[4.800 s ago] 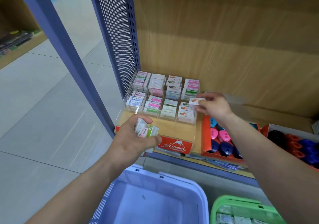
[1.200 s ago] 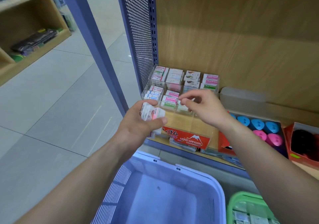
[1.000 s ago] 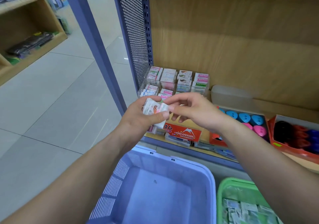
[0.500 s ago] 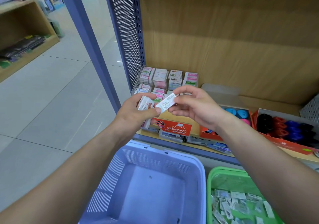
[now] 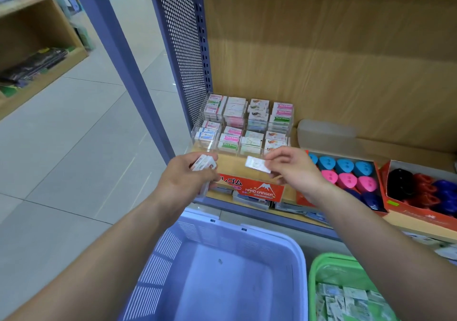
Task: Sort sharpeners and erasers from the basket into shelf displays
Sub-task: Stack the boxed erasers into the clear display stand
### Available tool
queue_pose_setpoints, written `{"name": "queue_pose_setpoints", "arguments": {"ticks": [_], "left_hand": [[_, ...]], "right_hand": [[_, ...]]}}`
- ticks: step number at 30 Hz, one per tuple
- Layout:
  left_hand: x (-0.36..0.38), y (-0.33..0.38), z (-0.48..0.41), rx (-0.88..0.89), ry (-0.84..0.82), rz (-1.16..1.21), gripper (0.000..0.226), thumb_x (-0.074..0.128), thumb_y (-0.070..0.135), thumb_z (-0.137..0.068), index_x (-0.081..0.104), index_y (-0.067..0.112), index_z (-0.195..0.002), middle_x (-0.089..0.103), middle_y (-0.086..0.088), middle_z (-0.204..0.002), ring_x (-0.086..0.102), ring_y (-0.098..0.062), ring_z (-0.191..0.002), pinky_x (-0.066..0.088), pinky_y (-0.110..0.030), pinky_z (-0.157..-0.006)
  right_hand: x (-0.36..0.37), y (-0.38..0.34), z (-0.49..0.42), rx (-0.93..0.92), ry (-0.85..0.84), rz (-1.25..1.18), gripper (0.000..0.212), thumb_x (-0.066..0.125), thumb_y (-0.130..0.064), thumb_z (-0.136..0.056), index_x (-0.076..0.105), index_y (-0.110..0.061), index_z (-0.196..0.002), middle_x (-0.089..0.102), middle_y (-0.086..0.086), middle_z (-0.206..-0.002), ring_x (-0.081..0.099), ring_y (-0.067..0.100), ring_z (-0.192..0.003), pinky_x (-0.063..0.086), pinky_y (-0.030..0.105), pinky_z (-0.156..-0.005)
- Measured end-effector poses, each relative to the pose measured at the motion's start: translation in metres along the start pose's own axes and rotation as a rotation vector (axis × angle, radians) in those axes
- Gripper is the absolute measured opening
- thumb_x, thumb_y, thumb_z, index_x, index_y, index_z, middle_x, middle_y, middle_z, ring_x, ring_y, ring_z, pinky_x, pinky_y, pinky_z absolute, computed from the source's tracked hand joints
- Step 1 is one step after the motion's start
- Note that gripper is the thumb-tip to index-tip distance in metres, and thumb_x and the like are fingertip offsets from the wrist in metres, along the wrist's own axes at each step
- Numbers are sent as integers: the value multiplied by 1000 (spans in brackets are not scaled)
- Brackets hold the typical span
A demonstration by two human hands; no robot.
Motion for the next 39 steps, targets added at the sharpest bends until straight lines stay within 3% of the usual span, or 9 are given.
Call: {"name": "queue_pose_setpoints", "arguments": {"ticks": [4, 7, 12, 18, 21, 25, 28, 32, 39], "left_hand": [[-5, -8, -8, -16, 8, -28, 22, 74, 8, -86, 74, 19, -105, 72, -21, -102, 69, -34, -86, 53, -33, -72], [-9, -12, -17, -16, 28, -44, 19, 77, 12, -83, 76, 21, -100, 73, -18, -102, 67, -30, -85, 51, -32, -72], [-10, -12, -26, 20, 40, 14, 25, 79, 28, -71, 76, 36, -94, 73, -14, -103, 63, -41, -105, 53, -39, -83], [-9, -13, -28, 14, 28, 19, 19, 78, 14, -84, 76, 32, -88, 72, -16, -104, 63, -43, -106, 49, -56, -100], [-8, -10, -25, 18, 27, 41, 9, 79, 21, -82, 75, 26, -87, 72, -18, -102, 64, -43, -105, 48, -57, -101], [-7, -5, -22, 30, 32, 1, 22, 73, 36, -73, 72, 18, -84, 71, -19, -98, 68, -35, -87, 48, -59, -100], [-4, -6, -21, 9, 7, 21, 11, 79, 24, -84, 76, 14, -88, 74, -20, -96, 68, -24, -77, 58, -49, -89], [8, 2, -11, 21, -119, -3, 13, 73, 19, -89, 76, 9, -98, 74, -23, -99, 66, -18, -66, 53, -29, -63], [25, 19, 19, 93, -286, -36, 15, 70, 16, -92, 71, 8, -106, 77, -11, -96, 63, -15, -60, 51, -23, -53]], "right_hand": [[-20, 1, -57, -100, 188, 150, 10, 69, -13, -93, 71, -23, -94, 72, 2, -82, 66, 15, -73, 55, 30, -69], [-20, -10, -102, -180, 241, 321, 6, 69, -17, -92, 70, -22, -94, 71, -3, -79, 66, 12, -72, 50, 16, -64], [-8, -11, -151, -168, 282, 490, 2, 67, -25, -94, 67, -23, -93, 64, -12, -76, 67, 19, -70, 59, 34, -58], [8, -9, -165, -278, 267, 805, 14, 58, -30, -98, 70, -25, -96, 72, -1, -88, 66, 22, -78, 58, 36, -71], [6, -9, -159, -314, 326, 768, 13, 60, -28, -96, 70, -21, -99, 73, 2, -92, 67, 24, -84, 58, 39, -72], [-11, -21, -125, -364, 474, 672, 23, 62, -29, -97, 72, -17, -114, 74, 0, -108, 68, 21, -98, 57, 37, -84], [-5, -37, -80, -395, 296, 474, 16, 63, -25, -98, 75, -23, -108, 74, -12, -97, 65, 0, -85, 55, 25, -79], [35, -60, -11, -304, -211, 47, 21, 56, -12, -102, 73, -24, -108, 76, -2, -92, 65, 12, -72, 51, 26, -61], [36, -79, 42, -365, -356, 71, 17, 73, -15, -90, 77, -17, -106, 74, 10, -101, 62, 13, -79, 52, 28, -69]]}}
Point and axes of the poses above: each hand's wrist, its own z-axis away from the middle knuckle, its own x-axis out of the palm, y = z × x, the point moved 6 cm from there along -z, towards the middle knuckle
